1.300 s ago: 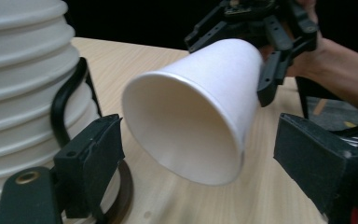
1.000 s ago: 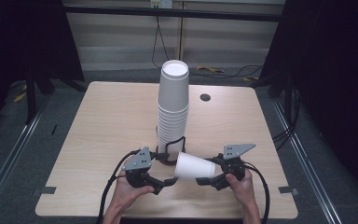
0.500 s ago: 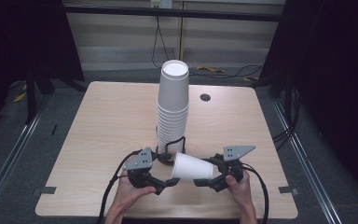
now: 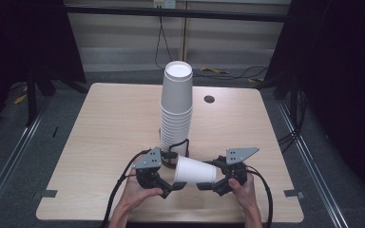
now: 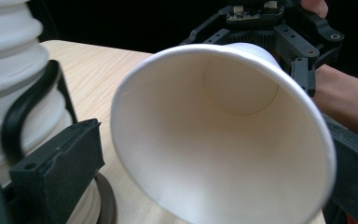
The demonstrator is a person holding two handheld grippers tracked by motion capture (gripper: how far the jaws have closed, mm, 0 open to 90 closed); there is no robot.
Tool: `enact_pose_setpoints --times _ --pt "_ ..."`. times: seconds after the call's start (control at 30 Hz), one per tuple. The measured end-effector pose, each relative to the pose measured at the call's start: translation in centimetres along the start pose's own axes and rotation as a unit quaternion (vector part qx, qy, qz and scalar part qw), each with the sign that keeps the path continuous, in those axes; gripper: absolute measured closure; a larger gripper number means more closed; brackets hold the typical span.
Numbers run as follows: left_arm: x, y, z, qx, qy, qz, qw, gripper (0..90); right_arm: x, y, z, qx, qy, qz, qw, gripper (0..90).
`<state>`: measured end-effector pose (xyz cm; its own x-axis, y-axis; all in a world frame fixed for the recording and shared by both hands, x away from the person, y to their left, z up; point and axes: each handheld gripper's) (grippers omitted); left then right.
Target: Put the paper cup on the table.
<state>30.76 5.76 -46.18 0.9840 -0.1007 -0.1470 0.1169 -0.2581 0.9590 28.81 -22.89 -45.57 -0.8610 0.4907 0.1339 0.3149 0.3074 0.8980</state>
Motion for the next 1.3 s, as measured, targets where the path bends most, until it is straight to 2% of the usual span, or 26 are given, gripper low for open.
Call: enact_pose_setpoints --times 0.27,0.53,0.73,0.93,1.03,1.23,1.3 --pt "0.16 -0.03 0.44 -0.007 -0.019 -0.001 0.9998 0.0 0.11 0.19 0.17 0.0 0.007 -0.006 1.0 22.1" --pt "0.34 0.05 0.6 -0.014 -0.028 -0.004 0.9995 1.7 0.17 0.28 0.34 -0.001 0.011 -0.011 0.9999 22.1" --pt "0.75 0.01 0.71 -0.023 -0.047 -0.013 0.9985 2.5 0.05 0.21 0.53 -0.002 0.018 -0.012 0.9998 22.0" --pt "0.98 0.1 0.42 -0.028 -0.058 -0.022 0.9977 3.9 0.0 0.1 0.68 -0.004 0.016 -0.009 0.9998 22.1" --pt "0.93 0.19 0.2 -0.034 -0.062 -0.02 0.9973 5.5 -0.1 0.11 0.67 -0.007 0.023 -0.009 0.9997 21.6" --pt "0.76 0.29 0.04 -0.029 -0.064 -0.02 0.9973 6.9 -0.12 0.06 0.72 -0.007 0.026 -0.01 0.9996 20.7" --pt "0.64 0.38 -0.01 -0.025 -0.058 -0.016 0.9979 7.1 -0.06 0.05 0.76 -0.009 0.025 -0.011 0.9996 20.1"
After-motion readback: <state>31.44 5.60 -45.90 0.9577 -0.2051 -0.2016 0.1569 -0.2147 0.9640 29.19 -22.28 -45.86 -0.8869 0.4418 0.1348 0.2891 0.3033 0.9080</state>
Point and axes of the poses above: each handheld gripper's, and its own axes: z roughly forward along the jaws, y roughly out of its top, x roughly to its left, and after that the axes turned 15 degrees about -y, right-handed
